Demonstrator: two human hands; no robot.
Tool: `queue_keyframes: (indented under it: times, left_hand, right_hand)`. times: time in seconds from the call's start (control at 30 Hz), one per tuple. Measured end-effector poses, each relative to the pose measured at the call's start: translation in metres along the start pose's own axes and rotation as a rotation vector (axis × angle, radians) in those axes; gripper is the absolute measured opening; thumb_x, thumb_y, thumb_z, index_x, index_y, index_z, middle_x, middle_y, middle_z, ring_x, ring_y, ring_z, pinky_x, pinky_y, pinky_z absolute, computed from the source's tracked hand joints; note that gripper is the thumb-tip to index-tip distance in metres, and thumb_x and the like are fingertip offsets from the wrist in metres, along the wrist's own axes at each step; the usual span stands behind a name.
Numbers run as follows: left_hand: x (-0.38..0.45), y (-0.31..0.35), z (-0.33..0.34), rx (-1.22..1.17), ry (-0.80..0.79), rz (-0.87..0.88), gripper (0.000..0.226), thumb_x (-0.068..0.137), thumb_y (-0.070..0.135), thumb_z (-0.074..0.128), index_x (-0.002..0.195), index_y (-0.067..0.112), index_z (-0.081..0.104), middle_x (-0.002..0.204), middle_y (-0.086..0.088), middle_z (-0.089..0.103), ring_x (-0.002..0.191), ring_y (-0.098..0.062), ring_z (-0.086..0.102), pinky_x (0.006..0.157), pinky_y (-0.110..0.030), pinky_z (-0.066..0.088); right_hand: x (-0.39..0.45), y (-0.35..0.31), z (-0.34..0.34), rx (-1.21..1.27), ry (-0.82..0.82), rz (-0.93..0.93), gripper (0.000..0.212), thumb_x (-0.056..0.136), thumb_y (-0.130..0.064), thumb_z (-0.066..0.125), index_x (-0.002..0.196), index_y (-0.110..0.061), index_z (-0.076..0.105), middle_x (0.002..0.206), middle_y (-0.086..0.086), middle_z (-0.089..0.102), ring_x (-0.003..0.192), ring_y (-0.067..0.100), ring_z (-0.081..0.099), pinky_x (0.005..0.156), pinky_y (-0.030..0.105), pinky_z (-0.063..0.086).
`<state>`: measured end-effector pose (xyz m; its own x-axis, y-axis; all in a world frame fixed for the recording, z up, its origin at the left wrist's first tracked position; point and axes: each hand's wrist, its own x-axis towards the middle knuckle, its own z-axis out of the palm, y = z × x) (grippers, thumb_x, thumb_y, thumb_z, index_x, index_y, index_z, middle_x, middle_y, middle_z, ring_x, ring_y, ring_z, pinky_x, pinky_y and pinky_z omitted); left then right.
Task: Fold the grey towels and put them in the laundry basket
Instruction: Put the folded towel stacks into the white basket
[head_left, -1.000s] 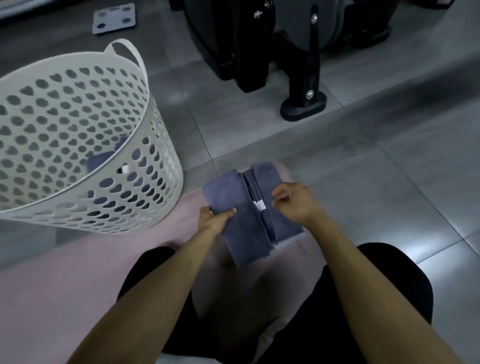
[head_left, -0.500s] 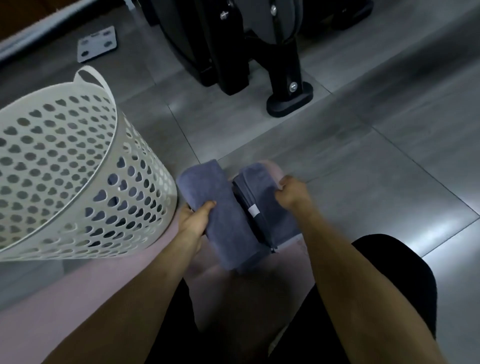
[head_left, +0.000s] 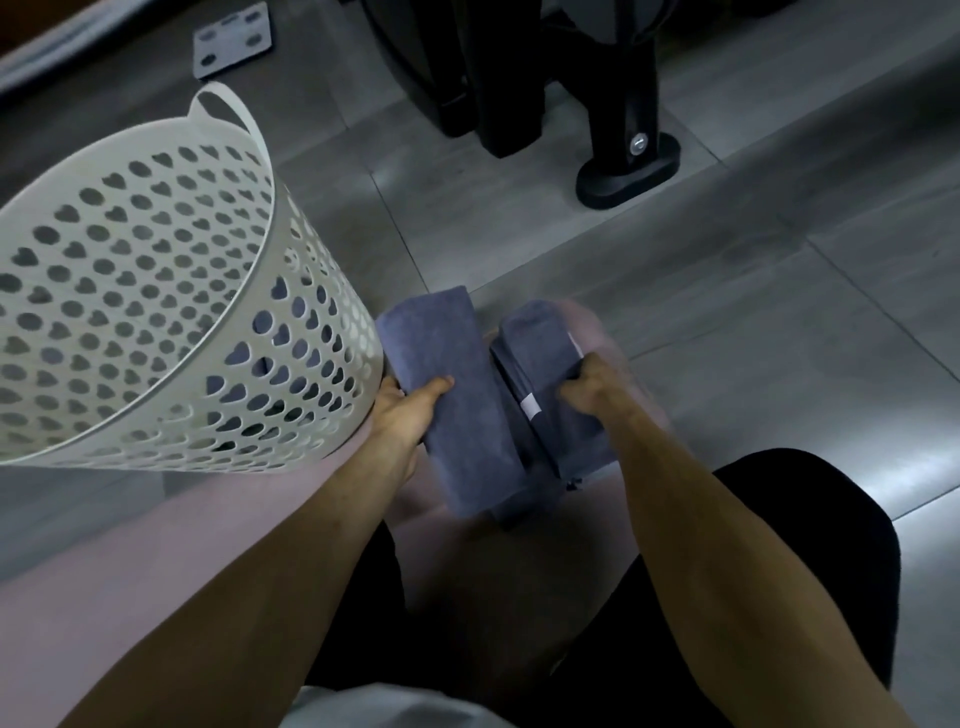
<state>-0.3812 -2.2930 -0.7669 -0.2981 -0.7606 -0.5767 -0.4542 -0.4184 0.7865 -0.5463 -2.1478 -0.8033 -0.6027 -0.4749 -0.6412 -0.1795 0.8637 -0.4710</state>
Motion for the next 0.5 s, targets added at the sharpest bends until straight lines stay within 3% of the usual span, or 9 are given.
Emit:
queue_keyframes:
  times: [0.07,0.1,0.17,0.27,0.37,0.5]
  left_hand:
    - [-0.003,0.000,-0.003,-0.014,-0.004,0.015,0.045,0.075,0.019,0.079,0.116,0.018,0.059,0.104,-0.001,0.072,0.091,-0.020,0.070,0.083,-0.042,0.058]
    - [-0.005,0.001,-0.004,-0.017,0.000,0.029,0.046,0.076,0.018,0.079,0.118,0.017,0.058,0.105,-0.001,0.071,0.091,-0.020,0.070,0.082,-0.039,0.058]
    - [-0.013,0.004,-0.005,-0.012,0.027,0.061,0.049,0.077,0.019,0.078,0.120,0.016,0.055,0.106,-0.002,0.070,0.092,-0.020,0.069,0.079,-0.035,0.058]
    - [-0.028,0.023,-0.004,-0.019,0.046,0.107,0.044,0.079,0.021,0.077,0.115,0.016,0.052,0.101,-0.002,0.069,0.090,-0.021,0.069,0.078,-0.036,0.058]
    - [-0.047,0.054,-0.013,-0.007,0.040,0.227,0.036,0.082,0.021,0.073,0.109,0.016,0.051,0.097,-0.001,0.068,0.084,-0.016,0.068,0.077,-0.034,0.057]
    - [-0.078,0.105,-0.041,-0.088,-0.006,0.399,0.031,0.084,0.018,0.072,0.109,0.020,0.054,0.094,0.006,0.070,0.082,-0.008,0.070,0.070,-0.027,0.056]
  right_hand:
    - [-0.008,-0.004,-0.004,0.044,0.029,-0.030,0.021,0.099,-0.015,0.046,0.106,0.002,0.056,0.106,0.018,0.061,0.109,0.026,0.055,0.074,0.024,0.033]
    - [-0.011,-0.006,-0.005,0.095,0.036,-0.053,0.021,0.098,-0.013,0.047,0.108,0.004,0.054,0.106,0.020,0.061,0.108,0.029,0.055,0.073,0.027,0.035]
    - [-0.023,-0.013,-0.009,0.184,0.144,-0.132,0.025,0.092,-0.012,0.056,0.111,0.002,0.051,0.101,0.019,0.061,0.103,0.035,0.059,0.071,0.034,0.040]
    - [-0.044,-0.027,-0.022,0.352,0.295,-0.190,0.017,0.083,-0.018,0.062,0.089,-0.008,0.050,0.083,0.009,0.062,0.081,0.027,0.063,0.070,0.044,0.052]
    - [-0.069,-0.044,-0.034,0.519,0.352,-0.248,0.016,0.085,-0.012,0.061,0.084,-0.017,0.046,0.075,-0.007,0.054,0.067,0.003,0.053,0.066,0.030,0.046]
    - [-0.104,-0.076,-0.053,0.606,0.379,-0.391,0.028,0.084,-0.014,0.062,0.106,-0.022,0.047,0.086,-0.014,0.059,0.078,0.001,0.060,0.065,0.018,0.046]
